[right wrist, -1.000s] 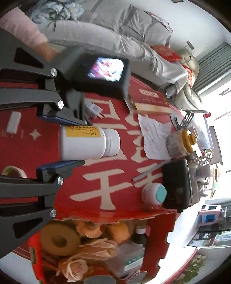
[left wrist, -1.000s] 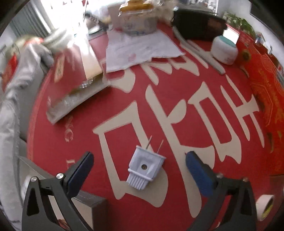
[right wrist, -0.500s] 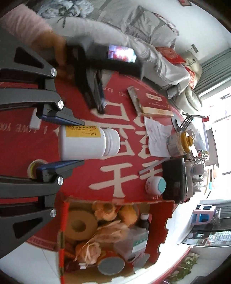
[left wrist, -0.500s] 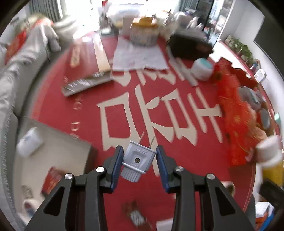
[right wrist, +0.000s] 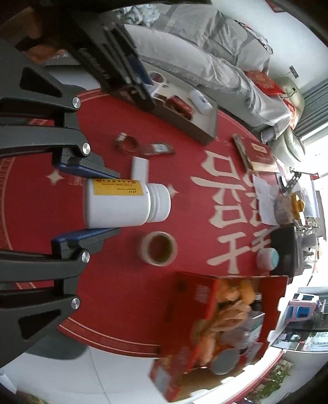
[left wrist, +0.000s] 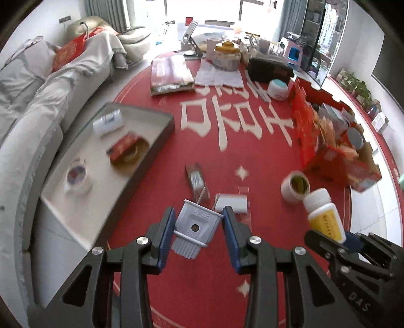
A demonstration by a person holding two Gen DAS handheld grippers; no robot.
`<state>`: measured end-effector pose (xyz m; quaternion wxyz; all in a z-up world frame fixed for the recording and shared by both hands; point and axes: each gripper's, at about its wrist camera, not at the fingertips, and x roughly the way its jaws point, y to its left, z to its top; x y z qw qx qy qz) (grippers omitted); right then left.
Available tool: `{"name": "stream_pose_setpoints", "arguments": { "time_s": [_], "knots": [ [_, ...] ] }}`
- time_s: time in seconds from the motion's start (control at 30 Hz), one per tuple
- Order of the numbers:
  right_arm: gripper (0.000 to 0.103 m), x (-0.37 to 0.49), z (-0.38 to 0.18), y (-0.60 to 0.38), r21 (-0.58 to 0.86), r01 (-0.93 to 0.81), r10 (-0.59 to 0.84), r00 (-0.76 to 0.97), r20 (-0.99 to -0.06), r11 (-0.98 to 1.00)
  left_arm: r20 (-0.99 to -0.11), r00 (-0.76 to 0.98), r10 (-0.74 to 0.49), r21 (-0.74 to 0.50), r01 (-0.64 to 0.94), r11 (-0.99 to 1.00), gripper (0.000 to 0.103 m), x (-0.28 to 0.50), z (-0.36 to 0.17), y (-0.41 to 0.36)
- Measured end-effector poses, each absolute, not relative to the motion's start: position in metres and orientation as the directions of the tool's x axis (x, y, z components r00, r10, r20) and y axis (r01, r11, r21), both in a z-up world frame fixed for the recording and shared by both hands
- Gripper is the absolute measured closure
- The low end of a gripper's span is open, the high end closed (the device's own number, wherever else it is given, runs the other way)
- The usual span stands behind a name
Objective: Organize rigid objects
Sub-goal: 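Carry the white plug with the left gripper while the right carries the yellow-labelled bottle to the white box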
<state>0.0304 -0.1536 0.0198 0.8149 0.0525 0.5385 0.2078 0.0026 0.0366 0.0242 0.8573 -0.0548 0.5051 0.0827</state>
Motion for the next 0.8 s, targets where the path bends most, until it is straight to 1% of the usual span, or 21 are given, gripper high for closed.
{"name": "stream_pose_setpoints", "arguments": {
  "time_s": [0.17, 0.3, 0.5, 0.8],
  "knots": [
    [0.066, 0.0, 0.007, -0.146, 0.317, -0.294, 0.404, 0.313, -0.86, 0.902, -0.879, 0.464, 0.107, 0.028, -0.173, 0.985, 0.062, -0.025, 0.01, 0.025],
    [0.066, -0.015, 0.001, -0.142, 0.318, -0.301, 0.406, 0.299, -0.864, 0.899, -0.869, 0.48, 0.122, 0.039, -0.179, 0.983, 0.062, -0.035, 0.011, 0.024],
    [0.066, -0.016, 0.0, -0.145, 0.319, -0.285, 0.4, 0.299, -0.867, 0.904, -0.869, 0.478, 0.133, 0.028, -0.22, 0.975, 0.062, -0.038, 0.013, 0.034],
    [0.066, -0.019, -0.002, -0.145, 0.309, -0.285, 0.39, 0.294, -0.873, 0.907, -0.872, 0.471, 0.134, 0.028, -0.225, 0.974, 0.062, -0.042, 0.01, 0.036]
  ]
}}
